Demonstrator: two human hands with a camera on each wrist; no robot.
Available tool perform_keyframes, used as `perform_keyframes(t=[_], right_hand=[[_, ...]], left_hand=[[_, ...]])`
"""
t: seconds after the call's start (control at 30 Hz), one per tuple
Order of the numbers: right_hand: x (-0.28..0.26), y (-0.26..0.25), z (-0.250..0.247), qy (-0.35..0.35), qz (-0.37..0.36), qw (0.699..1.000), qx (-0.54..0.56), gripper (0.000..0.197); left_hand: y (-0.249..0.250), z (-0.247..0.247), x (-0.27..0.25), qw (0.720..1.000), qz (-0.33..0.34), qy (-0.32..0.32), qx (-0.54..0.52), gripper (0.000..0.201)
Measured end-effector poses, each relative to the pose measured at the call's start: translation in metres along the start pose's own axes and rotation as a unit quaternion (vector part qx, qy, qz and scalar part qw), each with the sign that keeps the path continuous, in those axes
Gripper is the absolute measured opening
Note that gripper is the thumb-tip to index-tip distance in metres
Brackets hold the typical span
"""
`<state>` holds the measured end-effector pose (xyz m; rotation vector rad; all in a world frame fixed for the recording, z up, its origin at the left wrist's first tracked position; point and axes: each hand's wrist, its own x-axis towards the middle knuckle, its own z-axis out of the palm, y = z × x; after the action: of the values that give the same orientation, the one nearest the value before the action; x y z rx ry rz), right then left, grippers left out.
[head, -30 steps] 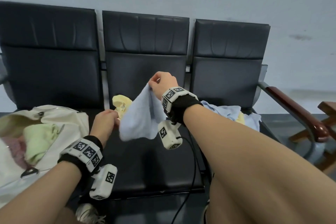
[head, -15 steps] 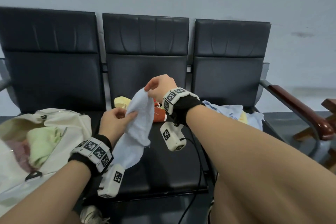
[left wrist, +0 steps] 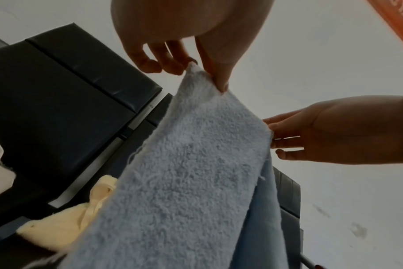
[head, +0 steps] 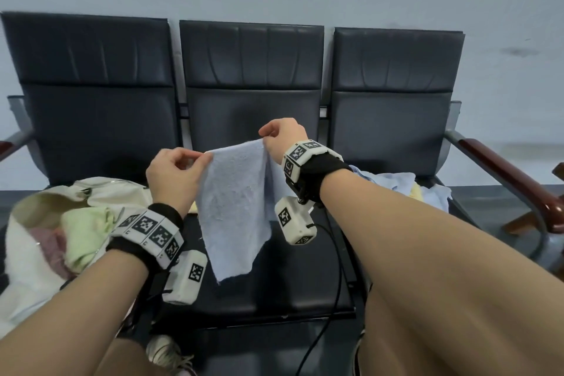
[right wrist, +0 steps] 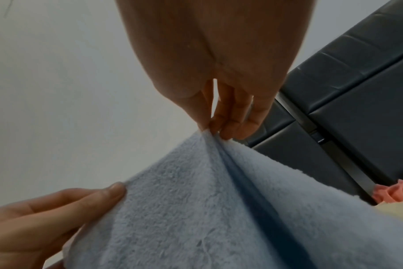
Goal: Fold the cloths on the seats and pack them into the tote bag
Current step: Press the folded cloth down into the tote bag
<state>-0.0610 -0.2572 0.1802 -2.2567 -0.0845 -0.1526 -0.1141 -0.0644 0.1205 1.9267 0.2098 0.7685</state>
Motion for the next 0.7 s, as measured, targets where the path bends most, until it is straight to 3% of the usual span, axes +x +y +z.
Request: perform_keyframes(t=[0.37, 0.5, 0.6, 0.7], right_hand=[[-0.005, -0.003, -0.01, -0.024, -0.03, 0.995, -0.09, 0.014], [-0.007, -0.004, -0.011, -0.031, -0.039, 0.994, -0.096, 0.014], [-0.009, -0.005, -0.008, -0.055, -0.037, 0.992, -0.106, 0.018], [-0.011, -0.006, -0.009, -0.045, -0.025, 0.993, -0.106, 0.02]], left_hand=[[0.002, 0.002, -0.006, 0.999, 0.031, -0.005, 0.007, 0.01], [0.002, 0.009, -0.002, 0.99, -0.072, -0.049, -0.107, 0.006], [0.002, 0.012, 0.0, 0.953, -0.19, -0.092, -0.218, 0.01], [0.002, 0.012, 0.001, 0.959, -0.203, -0.107, -0.164, 0.015]])
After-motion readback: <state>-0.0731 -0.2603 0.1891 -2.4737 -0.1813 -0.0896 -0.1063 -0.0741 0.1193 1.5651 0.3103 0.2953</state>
